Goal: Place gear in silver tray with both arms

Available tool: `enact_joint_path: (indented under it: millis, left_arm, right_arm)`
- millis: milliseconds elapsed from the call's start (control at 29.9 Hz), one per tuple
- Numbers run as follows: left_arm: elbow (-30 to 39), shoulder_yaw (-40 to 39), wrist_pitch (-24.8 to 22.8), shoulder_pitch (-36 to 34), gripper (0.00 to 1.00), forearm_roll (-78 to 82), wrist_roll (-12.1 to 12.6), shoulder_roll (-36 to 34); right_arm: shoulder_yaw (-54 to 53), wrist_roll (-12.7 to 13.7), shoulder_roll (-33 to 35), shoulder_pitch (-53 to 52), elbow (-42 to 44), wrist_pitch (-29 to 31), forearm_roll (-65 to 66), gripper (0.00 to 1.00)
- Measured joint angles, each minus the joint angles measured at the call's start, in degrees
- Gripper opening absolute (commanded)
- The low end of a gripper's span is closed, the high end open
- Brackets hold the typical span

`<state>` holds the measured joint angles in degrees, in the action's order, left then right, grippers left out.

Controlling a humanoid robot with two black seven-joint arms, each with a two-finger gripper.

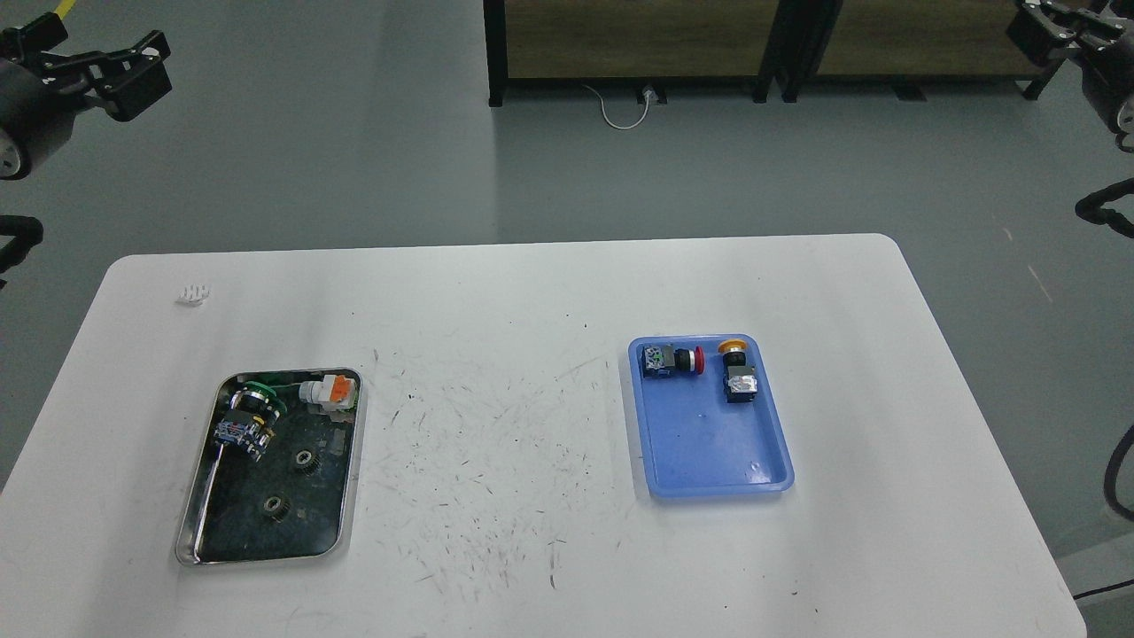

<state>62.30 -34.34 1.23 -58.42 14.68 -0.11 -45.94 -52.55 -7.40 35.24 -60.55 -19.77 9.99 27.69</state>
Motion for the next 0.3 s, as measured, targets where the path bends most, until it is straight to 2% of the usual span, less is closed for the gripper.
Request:
enact_joint_path:
  millis: [301]
  left_arm:
    - [0.1, -1.5, 1.6, -0.1, 0.99, -0.1, 0.0, -0.3]
  right_arm:
    - [0.4, 0.0, 3.6, 0.3, -5.3, -0.2, -0.1, 1.0]
